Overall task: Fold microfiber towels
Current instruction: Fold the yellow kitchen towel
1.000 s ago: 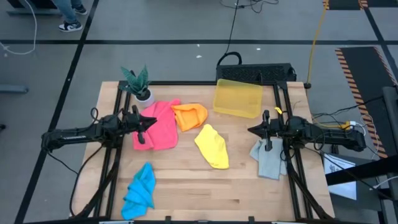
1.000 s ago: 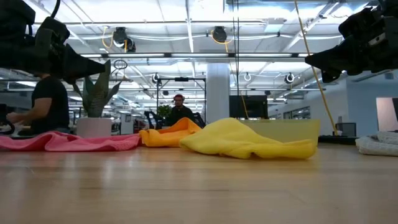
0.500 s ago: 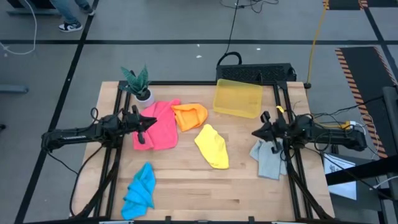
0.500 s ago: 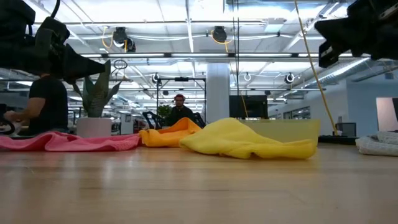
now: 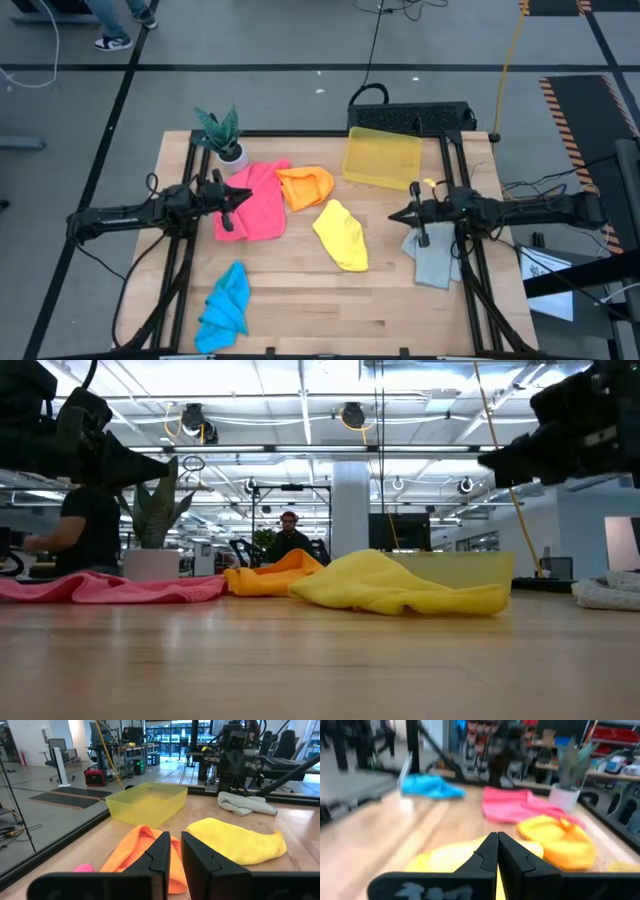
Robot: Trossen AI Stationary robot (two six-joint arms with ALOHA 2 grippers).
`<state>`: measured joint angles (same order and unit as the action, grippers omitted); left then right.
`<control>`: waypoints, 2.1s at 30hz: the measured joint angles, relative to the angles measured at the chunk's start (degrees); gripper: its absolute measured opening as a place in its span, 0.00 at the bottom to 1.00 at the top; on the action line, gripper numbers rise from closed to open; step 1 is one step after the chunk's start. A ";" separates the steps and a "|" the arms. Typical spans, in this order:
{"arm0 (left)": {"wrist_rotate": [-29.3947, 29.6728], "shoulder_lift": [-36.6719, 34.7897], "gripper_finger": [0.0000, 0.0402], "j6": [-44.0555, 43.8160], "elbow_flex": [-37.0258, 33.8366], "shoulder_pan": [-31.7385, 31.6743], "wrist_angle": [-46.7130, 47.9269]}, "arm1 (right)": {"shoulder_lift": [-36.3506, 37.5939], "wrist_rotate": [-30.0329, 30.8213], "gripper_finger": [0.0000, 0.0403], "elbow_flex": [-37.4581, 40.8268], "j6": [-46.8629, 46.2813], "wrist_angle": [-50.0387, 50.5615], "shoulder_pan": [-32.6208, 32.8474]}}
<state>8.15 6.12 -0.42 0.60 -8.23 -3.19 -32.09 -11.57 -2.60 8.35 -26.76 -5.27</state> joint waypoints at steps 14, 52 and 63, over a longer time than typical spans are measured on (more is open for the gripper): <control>-0.03 0.01 0.12 -0.01 0.00 0.00 -0.01 | -23.87 7.70 0.17 -7.32 9.42 -4.79 11.33; -0.07 0.01 0.12 -0.01 0.00 0.00 0.00 | -65.40 30.37 0.06 -32.62 -11.94 7.36 32.43; -0.07 0.03 0.12 -0.01 0.00 0.00 -0.01 | -52.83 31.08 0.01 -32.51 -9.14 -2.42 32.25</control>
<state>8.08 6.15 -0.43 0.60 -8.23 -3.20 -84.93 19.51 -35.11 -0.79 -29.19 26.98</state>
